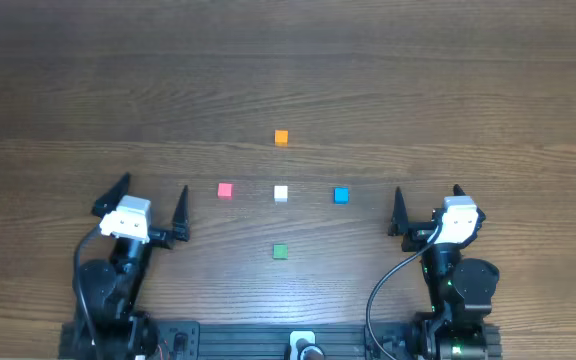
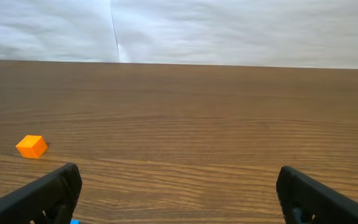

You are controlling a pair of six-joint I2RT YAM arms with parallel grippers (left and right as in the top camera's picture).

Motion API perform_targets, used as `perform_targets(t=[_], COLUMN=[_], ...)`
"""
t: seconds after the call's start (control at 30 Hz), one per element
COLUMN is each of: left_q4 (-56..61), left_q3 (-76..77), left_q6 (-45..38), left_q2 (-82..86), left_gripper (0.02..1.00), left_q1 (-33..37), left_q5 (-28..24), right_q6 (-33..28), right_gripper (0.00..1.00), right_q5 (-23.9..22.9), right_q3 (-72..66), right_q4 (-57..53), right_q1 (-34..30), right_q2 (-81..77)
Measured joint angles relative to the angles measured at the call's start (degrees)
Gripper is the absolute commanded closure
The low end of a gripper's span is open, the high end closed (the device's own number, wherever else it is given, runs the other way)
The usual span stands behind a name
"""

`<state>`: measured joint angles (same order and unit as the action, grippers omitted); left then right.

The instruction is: Stack Cubes

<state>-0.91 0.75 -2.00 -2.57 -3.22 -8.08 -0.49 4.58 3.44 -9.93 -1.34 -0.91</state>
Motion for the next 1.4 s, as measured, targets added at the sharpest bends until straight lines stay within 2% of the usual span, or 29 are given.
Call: perform_targets(t=[0.13,0.27,0.37,0.5,0.63,0.8,1.2,1.4], left_q4=[-0.1,-3.3,-9.7,-21.1,-30.7,-36.5,-37.4,-37.2], left_q3=[2.5,11.6,23.1,36.9,47.1,55.0,56.9,56.9], left_q6=[3.0,6.5,9.8,13.0,15.8,18.3,23.9,25.2], left_q2=[-8.5,-22.9,-36.1,-52.8,-66.3,-77.9,-93.3,-97.5], left_gripper=[0.02,0.02,0.02,0.02,0.023,0.04,0.036,0.086], left_q1=[-0.2,-1.0,-2.3,-5.2,-8.0,-12.6,-19.2,-22.1], left_q5=[-1.6,-4.5,-6.6,-7.0,-5.5,-2.3,4.9,7.8], right_q6=[0.0,0.0,0.0,0.0,0.0,0.0,0.0,0.0], right_gripper=[0.007,0.009,0.009,0.007,0.007,0.007,0.009,0.007], right_q5=[-0.1,-0.2,-0.2,-0.2,-0.2,-0.2,-0.2,-0.2], right_q3=[0.0,0.0,0.0,-0.1,-0.1,-0.1,-0.1,-0.1], right_q4=[0.1,0.1,0.2,0.1,0.2,0.1,0.1,0.1], right_q1=[0.0,0.0,0.0,0.0,0.0,0.0,0.0,0.0], right_q2=[0.0,0.0,0.0,0.1,0.2,0.2,0.2,0.2])
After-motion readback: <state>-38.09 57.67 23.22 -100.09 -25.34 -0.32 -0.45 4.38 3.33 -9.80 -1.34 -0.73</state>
